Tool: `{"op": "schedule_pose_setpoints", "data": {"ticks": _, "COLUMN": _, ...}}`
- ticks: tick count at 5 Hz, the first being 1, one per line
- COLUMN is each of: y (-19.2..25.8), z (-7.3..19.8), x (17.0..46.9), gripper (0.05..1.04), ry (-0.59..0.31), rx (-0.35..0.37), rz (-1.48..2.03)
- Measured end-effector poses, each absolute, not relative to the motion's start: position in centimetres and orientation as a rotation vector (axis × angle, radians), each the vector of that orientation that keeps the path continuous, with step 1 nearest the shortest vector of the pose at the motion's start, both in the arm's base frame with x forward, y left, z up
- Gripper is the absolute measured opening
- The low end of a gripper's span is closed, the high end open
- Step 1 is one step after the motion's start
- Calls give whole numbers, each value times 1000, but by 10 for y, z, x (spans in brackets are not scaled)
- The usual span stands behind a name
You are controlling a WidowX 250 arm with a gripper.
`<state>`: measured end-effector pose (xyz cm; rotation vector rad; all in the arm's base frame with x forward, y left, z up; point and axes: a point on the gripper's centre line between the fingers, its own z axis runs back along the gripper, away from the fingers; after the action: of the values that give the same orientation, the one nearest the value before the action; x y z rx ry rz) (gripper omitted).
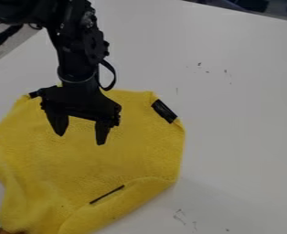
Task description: Fold the cloth from the center
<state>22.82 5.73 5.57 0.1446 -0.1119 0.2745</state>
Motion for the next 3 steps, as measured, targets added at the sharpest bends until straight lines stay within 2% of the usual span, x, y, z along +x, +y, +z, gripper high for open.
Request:
{"op": "schedule_pose_setpoints", "data": {"ticks": 1, "y": 57, "z": 51, "x": 227, "gripper": 1000, "ry": -90, "rx": 144, "rz": 270}}
{"op": "schedule_pose_setpoints", "data": {"ticks": 3, "y": 64, "z": 46, "x": 246, "gripper": 1000, "ry": -110, "rx": 149, "rz": 208}}
